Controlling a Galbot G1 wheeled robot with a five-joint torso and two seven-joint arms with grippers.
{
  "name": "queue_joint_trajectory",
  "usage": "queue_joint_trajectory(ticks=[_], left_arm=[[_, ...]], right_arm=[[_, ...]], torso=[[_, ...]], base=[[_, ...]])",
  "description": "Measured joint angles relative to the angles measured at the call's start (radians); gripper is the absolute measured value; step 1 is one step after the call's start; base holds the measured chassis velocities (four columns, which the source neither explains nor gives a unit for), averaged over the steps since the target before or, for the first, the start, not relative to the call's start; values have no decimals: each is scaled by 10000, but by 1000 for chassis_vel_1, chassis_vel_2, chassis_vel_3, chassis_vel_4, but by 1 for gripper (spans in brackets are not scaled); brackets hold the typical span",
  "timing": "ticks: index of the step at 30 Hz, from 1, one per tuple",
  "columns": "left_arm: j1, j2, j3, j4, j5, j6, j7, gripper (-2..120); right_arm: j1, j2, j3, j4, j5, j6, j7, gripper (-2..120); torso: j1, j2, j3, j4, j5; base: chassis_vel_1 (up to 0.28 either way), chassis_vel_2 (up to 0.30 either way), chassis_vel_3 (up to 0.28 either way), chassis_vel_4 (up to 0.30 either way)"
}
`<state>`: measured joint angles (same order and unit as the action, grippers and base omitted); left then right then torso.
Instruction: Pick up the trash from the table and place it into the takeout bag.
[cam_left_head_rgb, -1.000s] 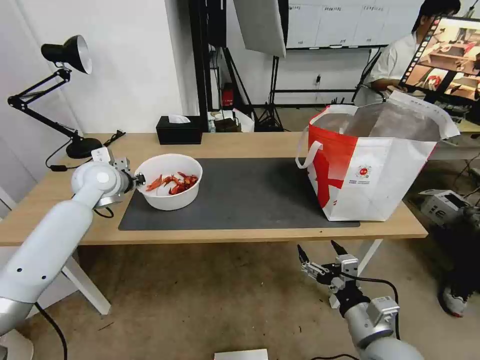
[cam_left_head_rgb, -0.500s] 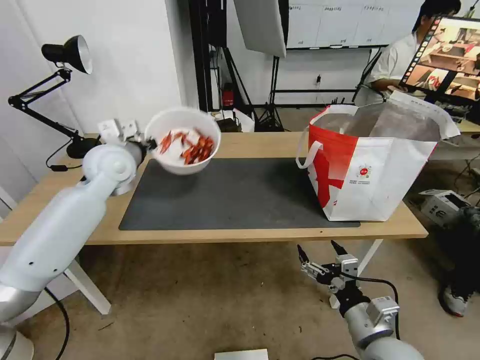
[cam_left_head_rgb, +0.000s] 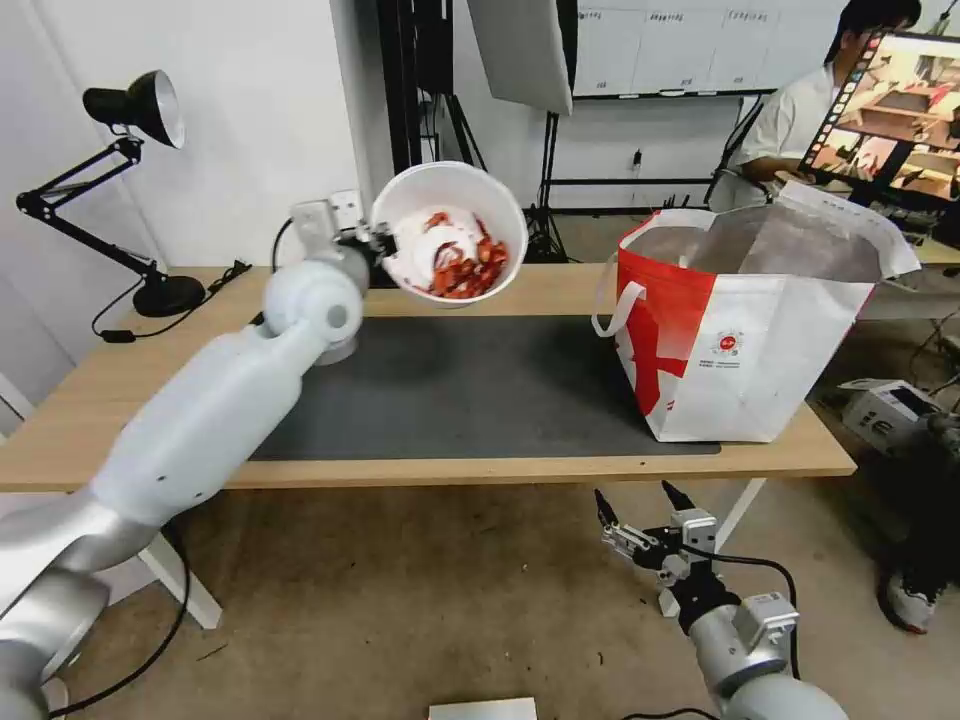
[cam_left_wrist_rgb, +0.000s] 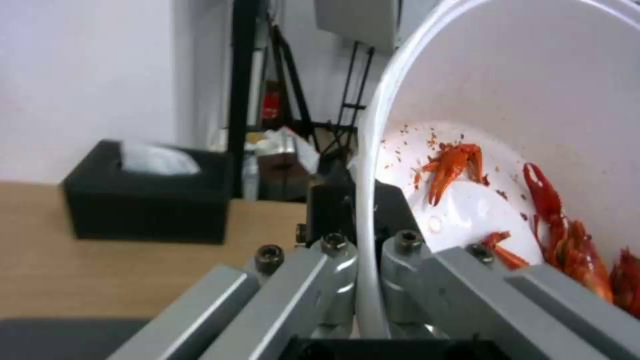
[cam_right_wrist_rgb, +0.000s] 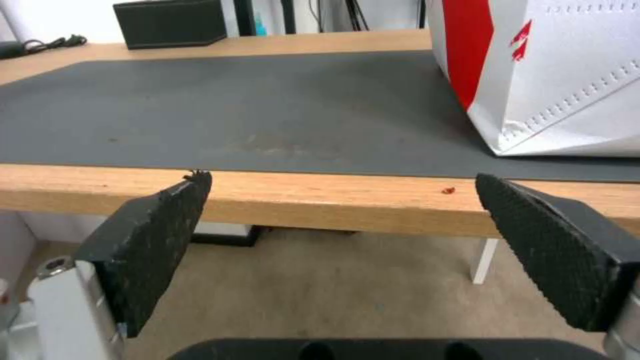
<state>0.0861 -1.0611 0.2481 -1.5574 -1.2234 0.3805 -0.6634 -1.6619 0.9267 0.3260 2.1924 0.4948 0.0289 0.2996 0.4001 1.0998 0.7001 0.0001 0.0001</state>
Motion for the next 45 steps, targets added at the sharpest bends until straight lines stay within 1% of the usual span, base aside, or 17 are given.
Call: queue_joint_trajectory(ticks=[2, 4, 7, 8, 10, 11, 12, 15, 16, 19, 23, 25, 26, 28, 32, 39, 45], left_arm=[[-763, -624, 150, 522, -29, 29, 2, 0], [-1008, -844, 225, 713, -36, 34, 6, 0], [-1877, -1911, 562, 1626, -1, 40, 5, 0], [-1877, -1911, 562, 1626, -1, 40, 5, 0], [-2330, -2860, 783, 2471, 180, 39, 56, 0], [-2458, -3240, 852, 2805, 303, 32, 98, 0], [-2458, -3240, 852, 2805, 303, 32, 98, 0], [-2701, -4307, 1038, 3672, 665, 18, 296, 0], [-2701, -4307, 1038, 3672, 665, 18, 296, 0], [-2801, -5057, 1248, 4335, 1057, -55, 504, 0], [-2832, -5301, 1479, 4692, 1505, -178, 722, 0], [-2834, -5386, 1783, 4875, 2143, -388, 997, 0], [-2834, -5386, 1783, 4875, 2143, -388, 997, 0], [-2815, -5394, 2227, 4930, 2925, -681, 1339, 0], [-2717, -5332, 2739, 4756, 3441, -847, 1549, 0], [-2690, -5277, 3032, 4421, 3409, -823, 1914, 0], [-2764, -5310, 3140, 4305, 2936, -334, 2215, 0]], right_arm=[[0, 0, 0, 0, 0, 0, 0, 100], [1, 0, 0, 0, 0, 0, 0, 100], [1, 0, 0, -1, 0, 0, 0, 100], [1, 0, 0, -1, 0, 0, 0, 100], [1, 0, 0, 0, 0, 0, 0, 100], [0, 0, 0, -1, 0, 0, 0, 100], [0, 0, 0, -1, 0, 0, 0, 100], [0, 0, 0, 0, 0, 0, 0, 100], [0, 0, 0, 0, 0, 0, 0, 100], [0, 0, 0, 0, 0, 0, 0, 100], [0, 0, 0, 0, 0, 0, 0, 100], [0, 0, 0, 0, 0, 0, 1, 100], [0, 0, 0, 0, 0, 0, 1, 100], [0, 0, 0, 0, 0, 0, 0, 100], [0, 0, 0, 0, 0, 0, 0, 100], [0, 0, 0, 0, 0, 0, 0, 100], [1, 0, 0, 0, 0, 0, 0, 100]], torso=[[0, 1, -1, -1, 3], [0, 1, -2, -2, 4], [0, 1, -1, 1, 3], [0, 1, -1, 1, 3], [0, 2, -2, -4, 5], [0, 1, -1, -3, 5], [0, 1, -1, -3, 5], [1, 1, -1, -5, 4], [1, 1, -1, -5, 4], [-1, 2, -2, -5, 4], [-1, 1, -1, -1, 1], [0, 1, -1, 0, 1], [0, 1, -1, 0, 1], [-1, 2, -2, 0, 1], [-1, 1, -1, 0, 0], [-1, 1, -1, 0, 0], [-1, 2, -1, 0, -1]], base=[[0, 0, 0, 0], [0, 0, 0, 0], [0, 0, 0, 0], [0, 0, 0, 0], [0, 0, 0, 0], [0, 0, 0, 0], [0, 0, 0, 0], [0, 0, 0, 0], [0, 0, 0, 0], [0, 0, 0, 0], [0, 0, 0, 0], [0, 0, 0, 0], [0, 0, 0, 0], [0, 0, 0, 0], [0, 0, 0, 0], [0, 0, 0, 0], [0, 0, 0, 0]])
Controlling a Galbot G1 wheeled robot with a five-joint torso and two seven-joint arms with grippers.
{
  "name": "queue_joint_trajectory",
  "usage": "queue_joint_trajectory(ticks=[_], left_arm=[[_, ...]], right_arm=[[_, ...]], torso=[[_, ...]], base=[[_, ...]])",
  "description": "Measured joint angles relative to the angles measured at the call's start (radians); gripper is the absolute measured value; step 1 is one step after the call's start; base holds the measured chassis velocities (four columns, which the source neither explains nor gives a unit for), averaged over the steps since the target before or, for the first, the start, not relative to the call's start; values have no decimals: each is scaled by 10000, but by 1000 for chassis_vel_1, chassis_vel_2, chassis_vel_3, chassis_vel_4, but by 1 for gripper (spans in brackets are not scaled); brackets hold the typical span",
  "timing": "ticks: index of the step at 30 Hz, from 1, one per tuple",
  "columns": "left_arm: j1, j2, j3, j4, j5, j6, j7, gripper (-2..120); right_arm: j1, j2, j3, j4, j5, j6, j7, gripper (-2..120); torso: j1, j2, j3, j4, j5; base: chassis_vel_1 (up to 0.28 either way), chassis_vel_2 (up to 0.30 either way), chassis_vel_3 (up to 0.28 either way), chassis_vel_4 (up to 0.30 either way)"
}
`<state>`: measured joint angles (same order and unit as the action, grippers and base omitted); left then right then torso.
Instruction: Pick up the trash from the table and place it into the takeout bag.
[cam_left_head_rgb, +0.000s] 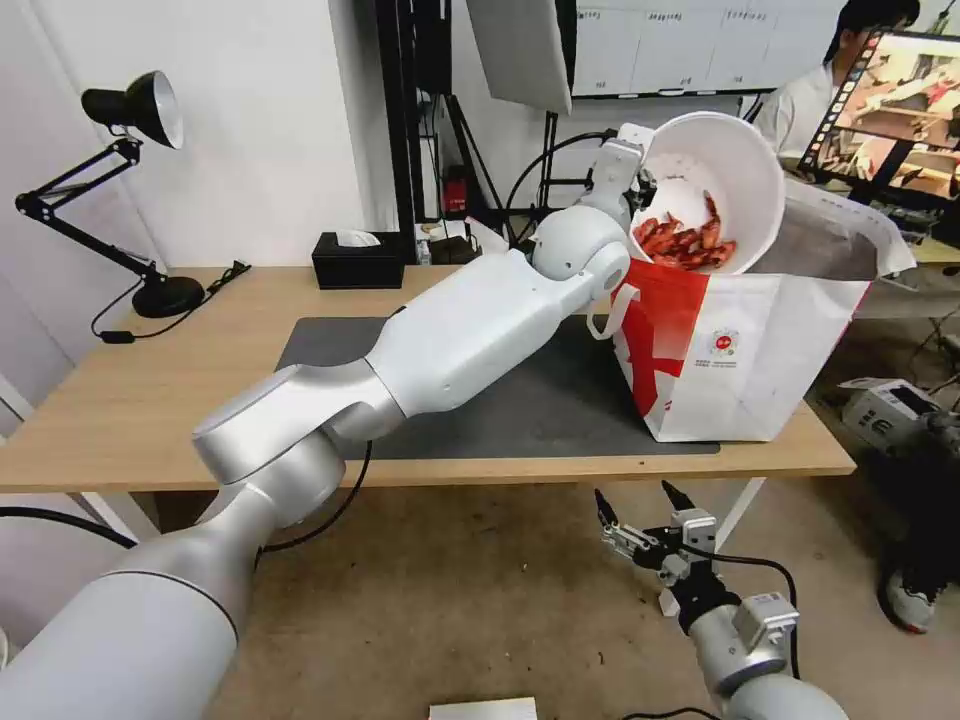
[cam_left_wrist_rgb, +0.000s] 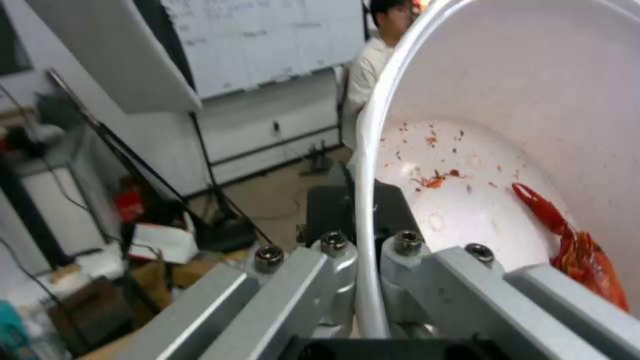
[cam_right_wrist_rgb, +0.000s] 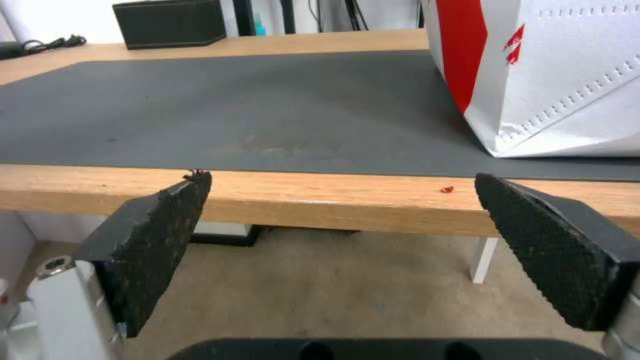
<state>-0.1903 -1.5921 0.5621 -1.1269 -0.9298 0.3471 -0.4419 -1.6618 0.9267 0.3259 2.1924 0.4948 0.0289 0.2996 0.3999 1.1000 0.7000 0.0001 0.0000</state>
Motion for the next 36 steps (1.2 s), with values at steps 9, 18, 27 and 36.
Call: queue_joint_trajectory(ticks=[9, 18, 27, 36], left_arm=[[-50, -11, 254, -82, -952, 754, 614, 0], [-23, -8, 478, 79, -1754, 991, 958, 1], [98, -6, 530, 186, -2013, 1175, 1092, 28], [226, -4, 531, 136, -2084, 1423, 1157, 63]], right_arm=[[-1, 0, 0, 0, 0, 0, 0, 100], [0, 0, 0, 0, 0, 0, 0, 100], [0, 0, 0, 0, 0, -1, 0, 100], [0, 0, 0, 0, 0, 0, 0, 100]], torso=[[1, 0, 0, -1, 0], [0, 0, 0, 0, 0], [0, 0, 0, -1, 0], [1, 0, 0, 0, -1]], base=[[0, 0, 0, 0], [0, 0, 0, 0], [0, 0, 0, 0], [0, 0, 0, 0]])
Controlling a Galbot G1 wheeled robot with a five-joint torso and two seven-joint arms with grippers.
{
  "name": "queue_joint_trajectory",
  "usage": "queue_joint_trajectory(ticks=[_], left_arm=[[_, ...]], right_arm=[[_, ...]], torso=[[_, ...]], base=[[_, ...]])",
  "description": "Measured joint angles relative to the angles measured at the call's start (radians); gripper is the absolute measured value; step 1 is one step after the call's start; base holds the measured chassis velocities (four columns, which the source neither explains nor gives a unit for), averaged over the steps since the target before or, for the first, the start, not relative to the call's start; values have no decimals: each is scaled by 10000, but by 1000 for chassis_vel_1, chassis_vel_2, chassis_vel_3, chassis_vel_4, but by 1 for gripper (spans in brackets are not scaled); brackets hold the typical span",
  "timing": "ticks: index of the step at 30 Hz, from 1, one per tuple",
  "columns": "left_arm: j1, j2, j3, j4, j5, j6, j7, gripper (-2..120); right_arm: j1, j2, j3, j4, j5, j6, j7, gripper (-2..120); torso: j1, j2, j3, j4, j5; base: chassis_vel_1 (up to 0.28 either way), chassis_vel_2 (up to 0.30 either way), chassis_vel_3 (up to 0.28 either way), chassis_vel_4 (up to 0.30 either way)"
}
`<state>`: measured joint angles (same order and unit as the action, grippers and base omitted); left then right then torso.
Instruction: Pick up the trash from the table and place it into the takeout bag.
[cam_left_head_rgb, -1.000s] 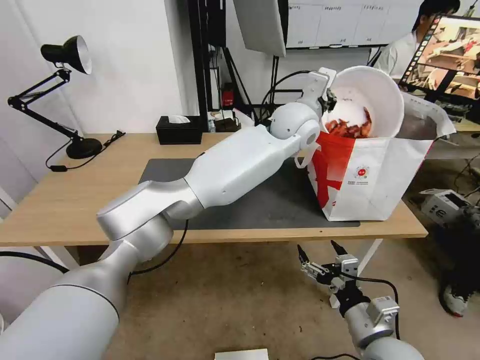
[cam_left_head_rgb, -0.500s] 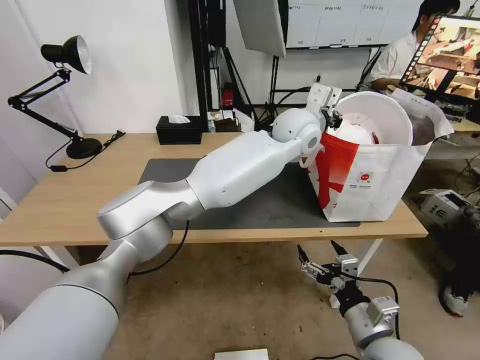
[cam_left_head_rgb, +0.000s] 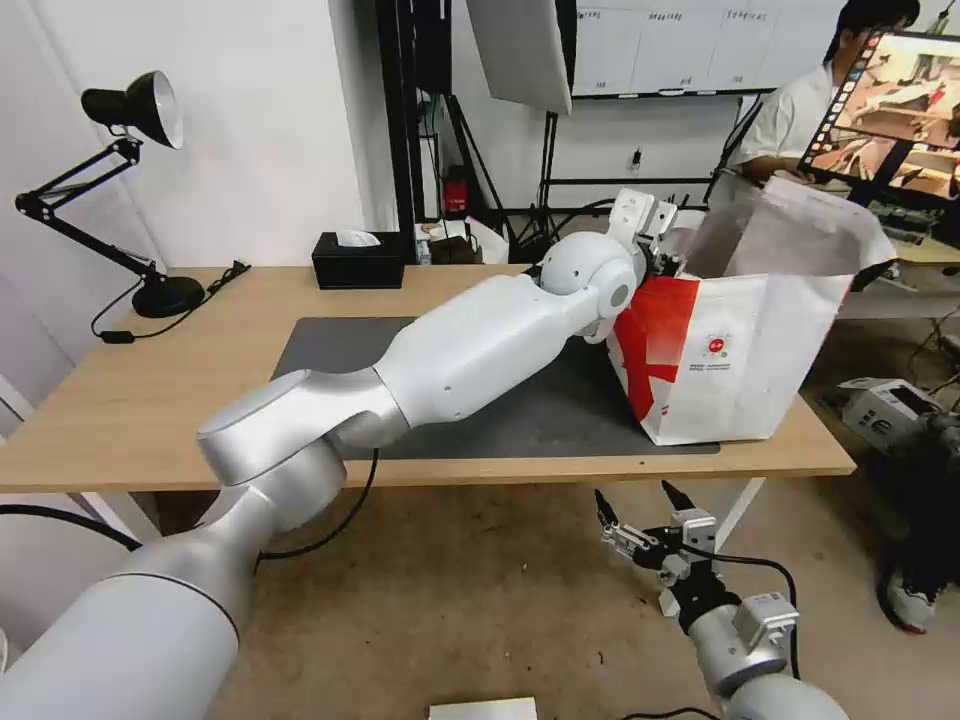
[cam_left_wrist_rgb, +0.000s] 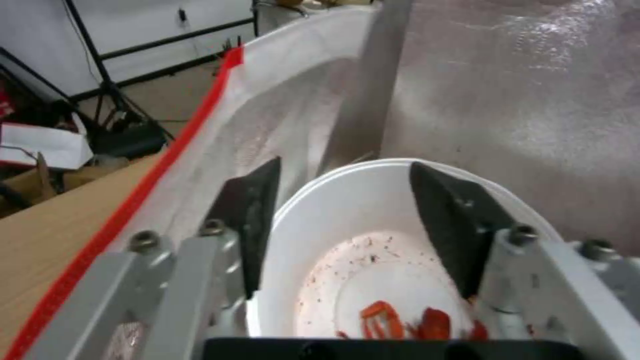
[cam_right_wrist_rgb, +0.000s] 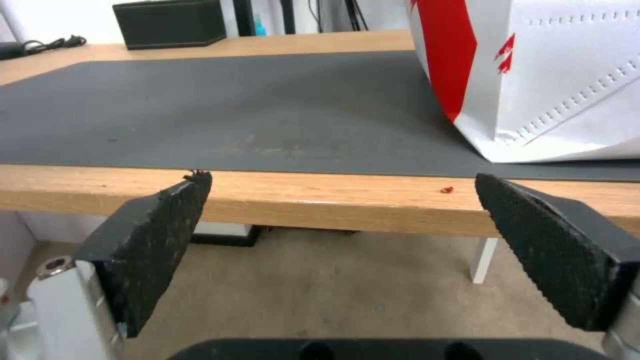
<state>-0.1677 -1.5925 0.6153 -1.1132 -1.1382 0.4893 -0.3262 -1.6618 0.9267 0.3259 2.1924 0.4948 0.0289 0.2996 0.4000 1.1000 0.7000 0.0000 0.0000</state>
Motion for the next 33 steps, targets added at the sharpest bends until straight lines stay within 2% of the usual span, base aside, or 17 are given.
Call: queue_joint_trajectory(ticks=[4, 8, 10, 11, 13, 14, 17, 18, 20, 22, 24, 25, 27, 28, 29, 32, 33], left_arm=[[8, 81, -214, -298, 0, -158, -53, 77], [-34, 624, -388, -1075, 23, -752, -276, 91], [-50, 1324, -452, -1686, 324, -1289, -480, 99], [-50, 1324, -452, -1686, 324, -1289, -480, 99], [97, 2264, -451, -2361, 1042, -2074, -904, 100], [97, 2264, -451, -2361, 1042, -2074, -904, 100], [803, 3663, -674, -3635, 2016, -2675, -1274, 100], [803, 3663, -674, -3635, 2016, -2675, -1274, 100], [1684, 4692, -957, -4596, 2443, -3154, -1413, 100], [1815, 4836, -998, -4728, 2499, -3207, -1408, 100], [2768, 5766, -1448, -5535, 2915, -3559, -1328, 100], [2768, 5766, -1448, -5535, 2915, -3559, -1328, 100], [3670, 6423, -2091, -6237, 3187, -3663, -1244, 100], [4333, 6819, -2735, -6777, 3326, -3712, -1258, 100], [4333, 6819, -2735, -6777, 3326, -3712, -1258, 100], [6382, 7596, -4225, -7848, 3906, -3862, -1229, 100], [6382, 7596, -4225, -7848, 3906, -3862, -1229, 100]], right_arm=[[0, 0, 0, 0, 0, 0, 0, 100], [0, 0, 0, 0, 0, 0, 0, 100], [0, 0, 0, 0, 0, 0, -1, 100], [0, 0, 0, 0, 0, 0, -1, 100], [0, 0, 0, 0, 0, 0, 0, 100], [0, 0, 0, 0, 0, 0, 0, 100], [1, 0, 0, 0, 0, 0, 0, 100], [1, 0, 0, 0, 0, 0, 0, 100], [0, 0, 0, 0, 0, 0, 0, 100], [-1, -1, 0, 0, 1, 0, -1, 100], [0, -1, 1, 0, 0, 0, 0, 100], [0, -1, 1, 0, 0, 0, 0, 100], [0, 0, 0, 0, 0, 0, 1, 100], [0, 1, 0, 0, 0, 0, 0, 100], [0, 1, 0, 0, 0, 0, 0, 100], [0, -1, 0, 0, 0, 0, 0, 100], [0, -1, 0, 0, 0, 0, 0, 100]], torso=[[-1, 0, -1, -2, 0], [0, 0, -1, -4, 0], [-1, 0, -1, -1, -2], [-1, 0, -1, -1, -2], [0, 1, -1, 0, -2], [0, 1, -1, 0, -2], [0, 0, 0, 5, -5], [0, 0, 0, 5, -5], [-1, 1, -1, 4, -7], [-1, 1, 1, 5, -9], [0, 1, 0, 0, -3], [0, 1, 0, 0, -3], [0, 0, 0, 1, -10], [-1, 1, -2, 1, -2], [-1, 1, -2, 1, -2], [0, 1, -1, -2, -5], [0, 1, -1, -2, -5]], base=[[0, 0, 0, 0], [0, 0, 0, 0], [0, 0, 0, 0], [0, 0, 0, 0], [0, 0, 0, 0], [0, 0, 0, 0], [0, 0, 0, 0], [0, 0, 0, 0], [0, 0, 0, 0], [0, 0, 0, 0], [0, 0, 0, 0], [0, 0, 0, 0], [0, 0, 0, 0], [0, 0, 0, 0], [0, 0, 0, 0], [0, 0, 0, 0], [0, 0, 0, 0]])
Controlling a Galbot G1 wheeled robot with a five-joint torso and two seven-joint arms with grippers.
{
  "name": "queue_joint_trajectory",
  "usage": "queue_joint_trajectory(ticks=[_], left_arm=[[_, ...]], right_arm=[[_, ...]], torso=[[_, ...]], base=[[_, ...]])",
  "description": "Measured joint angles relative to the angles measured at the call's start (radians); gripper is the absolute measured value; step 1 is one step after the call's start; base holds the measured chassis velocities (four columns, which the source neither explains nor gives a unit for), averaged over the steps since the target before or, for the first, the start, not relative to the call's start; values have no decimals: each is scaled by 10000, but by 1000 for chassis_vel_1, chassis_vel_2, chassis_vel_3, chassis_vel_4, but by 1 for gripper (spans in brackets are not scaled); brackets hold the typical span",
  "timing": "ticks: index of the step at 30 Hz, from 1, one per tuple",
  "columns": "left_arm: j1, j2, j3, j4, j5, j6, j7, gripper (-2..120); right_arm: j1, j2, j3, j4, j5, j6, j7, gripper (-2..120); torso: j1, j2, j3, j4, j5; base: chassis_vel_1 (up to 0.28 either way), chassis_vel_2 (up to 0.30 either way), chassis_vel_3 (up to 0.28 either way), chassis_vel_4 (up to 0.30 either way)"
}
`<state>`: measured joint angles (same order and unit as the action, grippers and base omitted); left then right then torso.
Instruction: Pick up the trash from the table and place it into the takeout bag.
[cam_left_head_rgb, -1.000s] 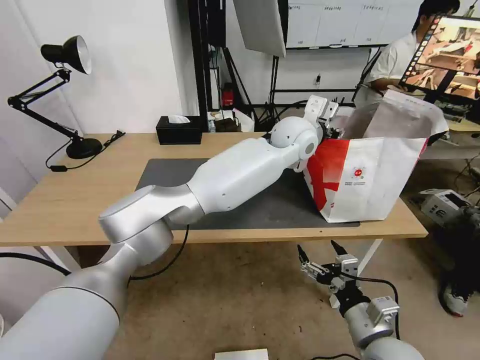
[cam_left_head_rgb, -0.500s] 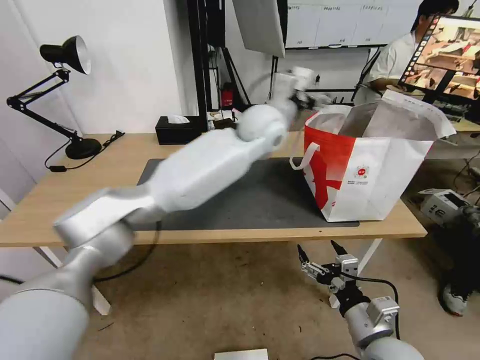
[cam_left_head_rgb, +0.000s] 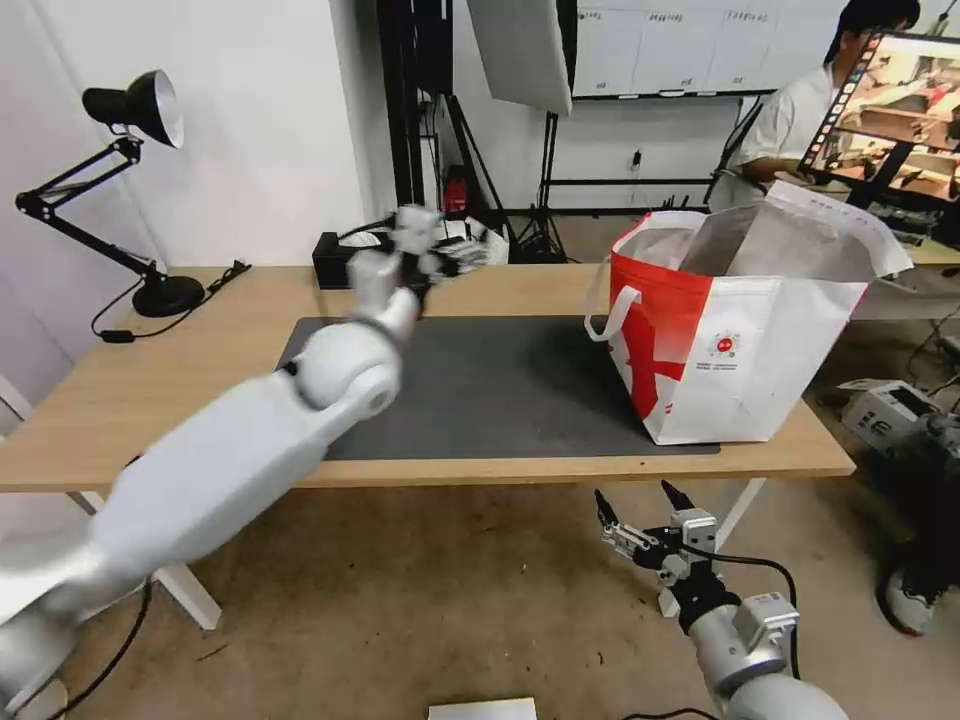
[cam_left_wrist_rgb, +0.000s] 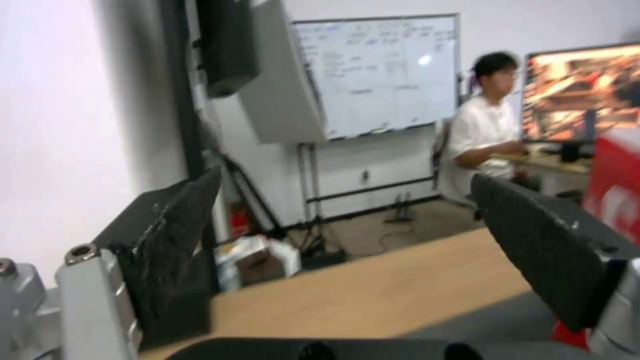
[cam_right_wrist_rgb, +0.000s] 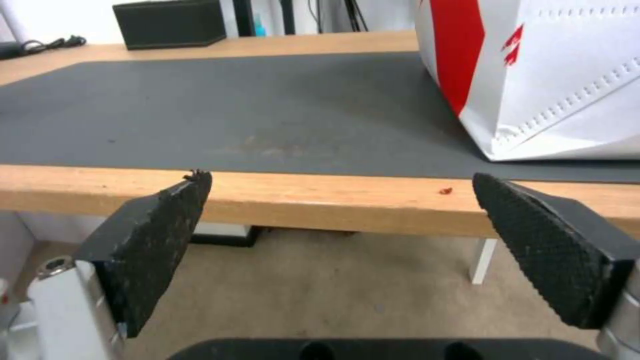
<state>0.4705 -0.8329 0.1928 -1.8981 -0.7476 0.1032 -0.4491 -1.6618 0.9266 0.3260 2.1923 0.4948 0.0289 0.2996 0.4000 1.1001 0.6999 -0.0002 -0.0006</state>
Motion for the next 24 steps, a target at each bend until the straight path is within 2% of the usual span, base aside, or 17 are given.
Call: queue_joint_trajectory(ticks=[1, 2, 3, 4, 6, 7, 8, 11, 13, 14, 16, 17, 19, 20, 21, 24], left_arm=[[584, 169, -426, -231, 185, -89, 2, 100], [1656, 343, -1191, -567, 470, -151, 65, 100], [1656, 343, -1191, -567, 470, -151, 65, 100], [2316, 418, -1752, -781, 638, -177, 81, 100], [3790, 550, -2791, -1210, 1141, -381, 68, 100], [3790, 550, -2791, -1210, 1141, -381, 68, 100], [4335, 548, -3027, -1325, 1416, -455, 70, 100], [5006, 346, -3233, -1462, 1936, -612, 45, 100], [5974, -54, -3614, -1679, 2402, -703, 86, 100], [5974, -54, -3614, -1679, 2402, -703, 86, 100], [7143, -374, -4312, -1951, 2840, -865, 147, 100], [7143, -374, -4312, -1951, 2840, -865, 147, 100], [8363, -702, -5054, -2171, 3230, -1030, 319, 100], [8809, -832, -5346, -2257, 3399, -1124, 382, 100], [8809, -832, -5346, -2257, 3399, -1124, 382, 100], [10227, -1410, -6102, -2464, 3985, -1415, 656, 100]], right_arm=[[0, 1, 0, 1, 0, 0, -2, 100], [0, 0, 0, 0, 0, 0, -2, 100], [0, 0, 0, 0, 0, 0, -2, 100], [0, 0, 0, 0, 0, 0, -1, 100], [-1, 1, -1, 0, 0, 0, -2, 100], [-1, 1, -1, 0, 0, 0, -2, 100], [0, 0, 0, 0, 0, 0, -1, 100], [0, 1, 0, 1, 0, 0, -1, 100], [-1, 0, 0, 1, 0, 0, -1, 100], [-1, 0, 0, 1, 0, 0, -1, 100], [-1, 1, 0, 0, 0, 0, 0, 100], [-1, 1, 0, 0, 0, 0, 0, 100], [-1, 1, 0, 0, 0, 0, -1, 100], [0, 0, 0, 1, 0, 0, -1, 100], [0, 0, 0, 1, 0, 0, -1, 100], [-1, 1, 0, 1, 0, 0, 0, 100]], torso=[[-1, 1, -1, 0, 7], [-1, 0, 0, 3, 1], [-1, 0, 0, 3, 1], [-1, 0, 1, 5, -9], [-2, 1, -1, 7, 12], [-2, 1, -1, 7, 12], [-1, 0, 0, 8, -2], [-2, 1, -1, 3, 12], [0, 0, 1, -4, -3], [0, 0, 1, -4, -3], [0, 0, 0, 1, 11], [0, 0, 0, 1, 11], [-2, 1, 0, 5, 1], [-2, 1, 0, 2, 8], [-2, 1, 0, 2, 8], [-1, 0, 0, 2, 6]], base=[[0, 0, 0, 0], [0, 0, 0, 0], [0, 0, 0, 0], [0, 0, 0, 0], [0, 0, 0, 0], [0, 0, 0, 0], [0, 0, 0, 0], [0, 0, 0, 0], [0, 0, 0, 0], [0, 0, 0, 0], [0, 0, 0, 0], [0, 0, 0, 0], [0, 0, 0, 0], [0, 0, 0, 0], [0, 0, 0, 0], [0, 0, 0, 0]])
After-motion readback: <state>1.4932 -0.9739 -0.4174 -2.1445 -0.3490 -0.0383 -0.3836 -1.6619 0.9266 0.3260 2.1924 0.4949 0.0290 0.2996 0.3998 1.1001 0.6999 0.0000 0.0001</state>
